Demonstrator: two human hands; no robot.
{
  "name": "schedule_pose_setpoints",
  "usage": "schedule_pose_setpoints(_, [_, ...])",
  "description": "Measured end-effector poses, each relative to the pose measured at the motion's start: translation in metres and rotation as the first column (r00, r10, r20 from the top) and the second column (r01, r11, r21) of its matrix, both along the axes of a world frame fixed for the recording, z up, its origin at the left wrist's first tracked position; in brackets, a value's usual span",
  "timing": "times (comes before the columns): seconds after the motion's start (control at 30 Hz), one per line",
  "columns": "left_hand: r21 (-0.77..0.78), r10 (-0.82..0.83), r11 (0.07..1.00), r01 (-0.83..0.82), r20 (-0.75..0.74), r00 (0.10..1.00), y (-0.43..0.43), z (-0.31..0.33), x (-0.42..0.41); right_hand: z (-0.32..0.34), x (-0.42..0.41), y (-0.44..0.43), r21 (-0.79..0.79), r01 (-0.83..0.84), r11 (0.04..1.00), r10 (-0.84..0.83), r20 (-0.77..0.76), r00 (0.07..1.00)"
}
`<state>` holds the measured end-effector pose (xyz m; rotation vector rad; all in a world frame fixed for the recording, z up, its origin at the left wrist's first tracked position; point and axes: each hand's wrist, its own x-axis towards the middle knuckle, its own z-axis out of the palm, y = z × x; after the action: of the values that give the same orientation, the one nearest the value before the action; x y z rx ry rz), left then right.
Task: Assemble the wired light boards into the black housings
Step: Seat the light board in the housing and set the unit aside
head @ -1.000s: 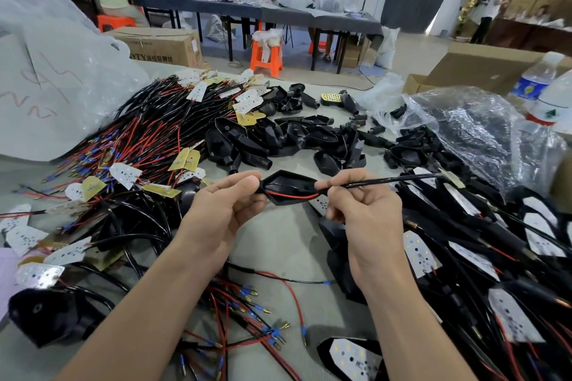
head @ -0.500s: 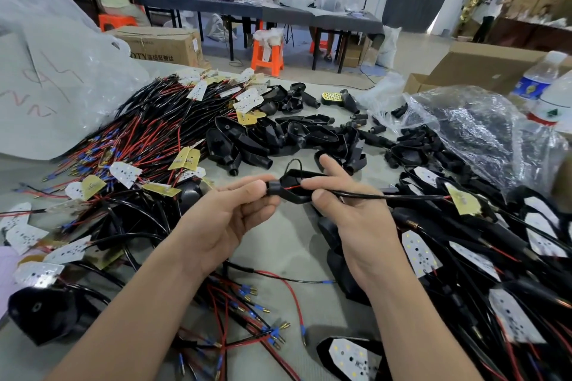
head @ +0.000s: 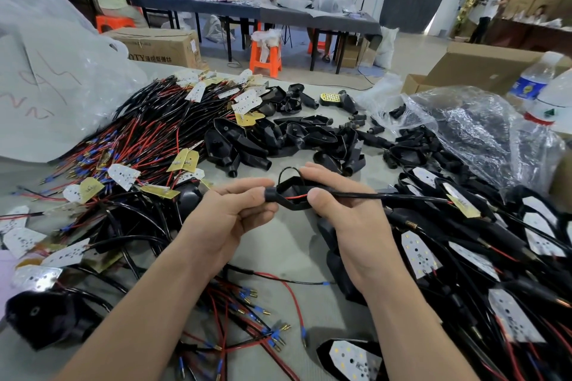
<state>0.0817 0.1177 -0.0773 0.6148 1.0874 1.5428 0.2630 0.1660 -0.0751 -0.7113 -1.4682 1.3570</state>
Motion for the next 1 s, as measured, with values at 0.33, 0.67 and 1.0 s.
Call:
schedule_pose_setpoints(0.33, [0.034, -0.05, 0.998, 0.049, 0.02, 0.999, -0.001, -0.003, -0.005, -0.001, -0.008, -0.004, -0.025, 0.158, 0.987, -0.157, 0.047, 0.987])
schedule_pose_setpoints(0.67, [0.004, 0.061, 0.998, -0.061, 0.005, 0.998, 0.001, -0.003, 0.003, -0.006, -0.011, -0.003, -0.094, 0.211, 0.973, -0.212, -0.005, 0.977])
schedule_pose_setpoints(1.0, [0.013, -0.058, 0.998, 0.059, -0.081, 0.995, 0.0, -0.005, 0.003, 0.0, -0.012, -0.006, 0.118, 0.25, 0.961, -0.276, 0.384, 0.881])
